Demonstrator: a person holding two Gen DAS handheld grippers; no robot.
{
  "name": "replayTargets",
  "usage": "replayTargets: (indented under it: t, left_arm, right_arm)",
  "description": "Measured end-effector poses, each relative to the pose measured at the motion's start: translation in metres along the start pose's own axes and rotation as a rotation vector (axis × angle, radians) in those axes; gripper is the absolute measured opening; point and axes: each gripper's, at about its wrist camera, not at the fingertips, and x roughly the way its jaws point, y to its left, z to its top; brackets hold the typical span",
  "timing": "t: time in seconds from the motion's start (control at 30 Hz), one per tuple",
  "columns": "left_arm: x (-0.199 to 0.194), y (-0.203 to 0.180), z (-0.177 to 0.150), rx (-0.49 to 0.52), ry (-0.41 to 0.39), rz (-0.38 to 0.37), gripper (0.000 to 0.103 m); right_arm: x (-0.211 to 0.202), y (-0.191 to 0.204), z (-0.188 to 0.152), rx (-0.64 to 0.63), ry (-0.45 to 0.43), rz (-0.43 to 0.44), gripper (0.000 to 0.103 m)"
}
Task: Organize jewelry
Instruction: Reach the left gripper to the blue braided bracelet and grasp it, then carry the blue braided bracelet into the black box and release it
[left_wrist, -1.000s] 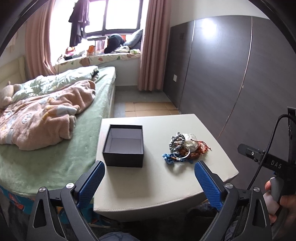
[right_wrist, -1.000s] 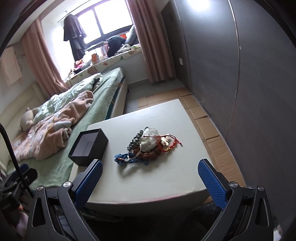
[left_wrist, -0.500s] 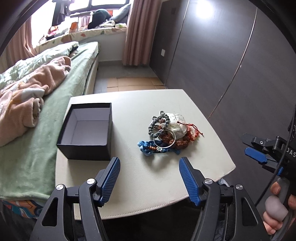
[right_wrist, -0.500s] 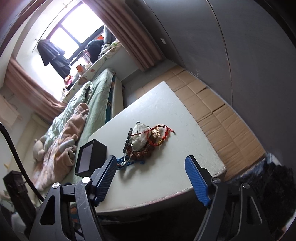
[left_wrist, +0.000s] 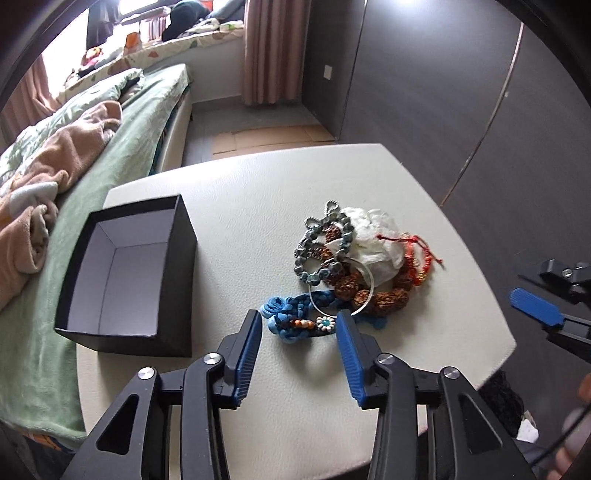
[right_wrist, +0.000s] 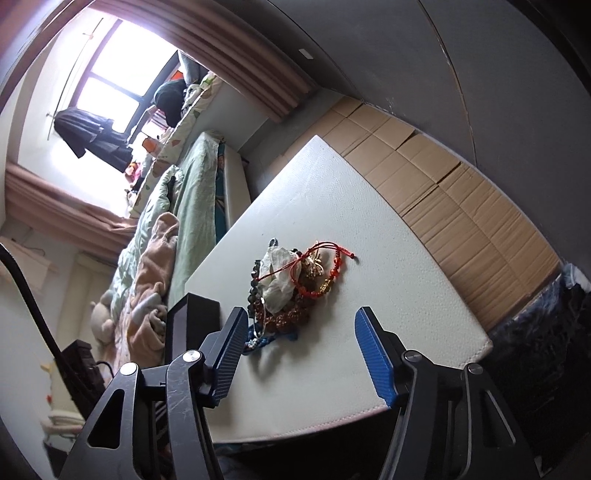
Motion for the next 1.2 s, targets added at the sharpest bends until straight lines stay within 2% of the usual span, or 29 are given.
replayTargets:
  t: [0.33, 0.37, 0.4, 0.43, 0.5, 0.57, 0.67, 0.77, 1.13, 1.2]
  left_arm:
    - [0.038, 0.014, 0.001, -0.074, 0.062, -0.021, 0.042]
    - [0.039, 0.016, 0.003, -0.083, 0.063, -0.026, 0.041]
    - [0.041, 0.017, 0.004, -0.09, 0.067, -0.037, 0.032]
    - [0.044, 0.017, 0.004, -0.091, 0.073, -0.042, 0.03]
    - [0.044, 0.02, 0.005, -0.101, 0.067, -0.059, 0.023]
    - [0.04, 0.023, 0.004, -0.106, 0.049, -0.081, 0.02]
    - [0.033, 0.029, 0.002, -0.121, 0.031, -0.097, 0.018]
    - [0.027, 0.036, 0.002, -0.15, 0.015, -0.117, 0.018]
    - [0.015, 0.056, -0.001, -0.204, -0.007, -0.147, 0.018]
    - [0.011, 0.059, -0.002, -0.205, -0.015, -0.146, 0.018]
  right_arm:
    - [0.021, 0.005, 0.011, 0.014, 0.04, 0.031, 0.062]
    - [0.026, 0.007, 0.011, 0.016, 0.051, 0.04, 0.062]
    - [0.03, 0.009, 0.011, 0.02, 0.063, 0.052, 0.062]
    - [0.035, 0.011, 0.01, 0.023, 0.075, 0.064, 0.062]
    - [0.045, 0.016, 0.009, 0.023, 0.101, 0.082, 0.052]
    - [0.056, 0.022, 0.007, 0.024, 0.128, 0.098, 0.049]
    - [0.07, 0.03, 0.004, 0.018, 0.161, 0.108, 0.034]
    - [0.083, 0.037, -0.001, 0.003, 0.178, 0.091, 0.023]
    - [0.125, 0.044, -0.004, -0.018, 0.23, -0.031, 0.018]
    - [0.129, 0.044, -0.006, -0.017, 0.234, -0.04, 0.012]
